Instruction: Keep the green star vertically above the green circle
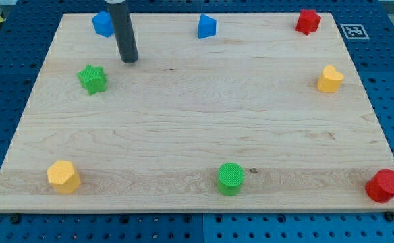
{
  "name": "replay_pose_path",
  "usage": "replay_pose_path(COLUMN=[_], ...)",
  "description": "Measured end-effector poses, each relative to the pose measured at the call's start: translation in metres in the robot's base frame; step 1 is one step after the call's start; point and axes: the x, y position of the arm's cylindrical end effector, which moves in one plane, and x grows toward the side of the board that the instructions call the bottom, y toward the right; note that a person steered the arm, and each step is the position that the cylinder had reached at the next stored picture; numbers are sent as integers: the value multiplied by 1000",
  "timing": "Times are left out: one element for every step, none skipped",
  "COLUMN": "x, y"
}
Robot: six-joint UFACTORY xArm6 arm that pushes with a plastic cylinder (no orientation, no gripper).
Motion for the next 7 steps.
replay_pose_path(x=[0, 0, 5, 5, 13, 15, 30], y=[-35, -62, -84, -86, -89, -90, -90])
